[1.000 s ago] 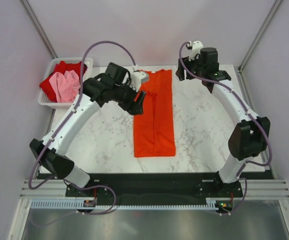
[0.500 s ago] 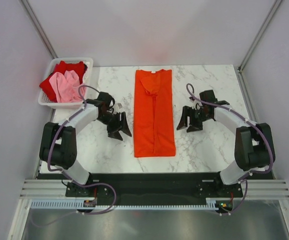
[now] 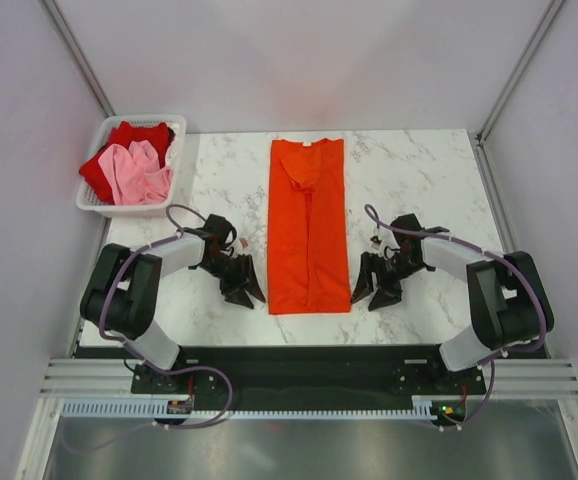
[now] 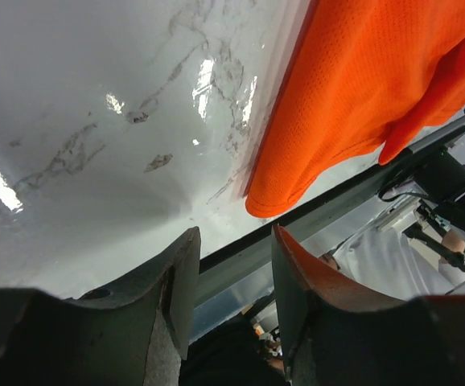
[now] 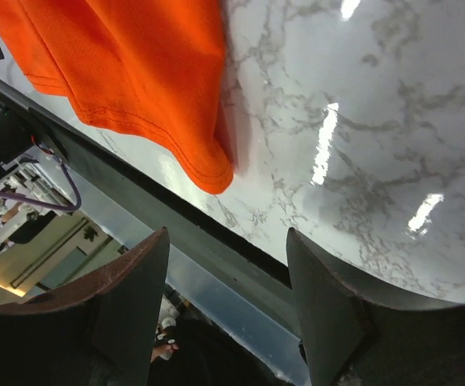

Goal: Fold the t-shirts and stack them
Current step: Fold the tshirt

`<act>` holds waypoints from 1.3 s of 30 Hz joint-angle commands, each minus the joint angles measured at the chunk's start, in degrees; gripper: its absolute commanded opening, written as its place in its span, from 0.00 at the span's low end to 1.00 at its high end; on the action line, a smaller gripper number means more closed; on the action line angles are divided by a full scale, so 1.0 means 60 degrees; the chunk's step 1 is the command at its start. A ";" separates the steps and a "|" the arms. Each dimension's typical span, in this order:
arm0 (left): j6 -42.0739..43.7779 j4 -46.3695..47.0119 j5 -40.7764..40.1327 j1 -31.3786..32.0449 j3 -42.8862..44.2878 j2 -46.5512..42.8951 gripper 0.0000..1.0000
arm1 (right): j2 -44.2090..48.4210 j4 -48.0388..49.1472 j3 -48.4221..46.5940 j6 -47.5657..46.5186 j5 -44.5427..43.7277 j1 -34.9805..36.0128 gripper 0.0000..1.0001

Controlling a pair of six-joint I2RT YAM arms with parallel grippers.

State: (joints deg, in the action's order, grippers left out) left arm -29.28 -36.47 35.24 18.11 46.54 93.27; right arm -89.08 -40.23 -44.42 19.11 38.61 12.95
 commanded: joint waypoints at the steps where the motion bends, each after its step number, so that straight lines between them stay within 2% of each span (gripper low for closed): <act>1: -0.0657 0.0936 0.0337 0.0087 -0.0184 -0.0355 0.48 | -0.0167 0.0727 -0.0169 0.0066 0.0113 0.0361 0.68; 7: -0.0540 0.0995 0.0249 0.0204 -0.0023 -0.0165 0.48 | -0.0900 0.1621 -0.0710 0.0403 -0.0121 0.0917 0.67; 15: -0.0365 0.1288 0.0395 0.0527 0.0255 0.0304 0.45 | -0.1721 0.1534 -0.1180 0.0564 -0.0239 0.1123 0.65; 21: -0.0306 0.1303 0.0527 0.0849 0.0577 0.0655 0.44 | -0.1590 0.1402 -0.0727 0.0857 -0.0151 0.1123 0.64; 33: -0.0218 0.1068 0.0483 0.0995 0.0592 0.0860 0.33 | -0.1443 0.1431 -0.0418 0.1106 -0.0019 0.1152 0.60; 39: -0.0247 0.1039 0.0410 0.1098 0.0417 0.0831 0.36 | -0.1618 0.1578 -0.0535 0.1121 -0.0004 0.1182 0.59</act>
State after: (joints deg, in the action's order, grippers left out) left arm -30.59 -30.11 36.56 24.18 49.08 97.91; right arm -98.21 -32.08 -47.70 25.76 40.36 19.73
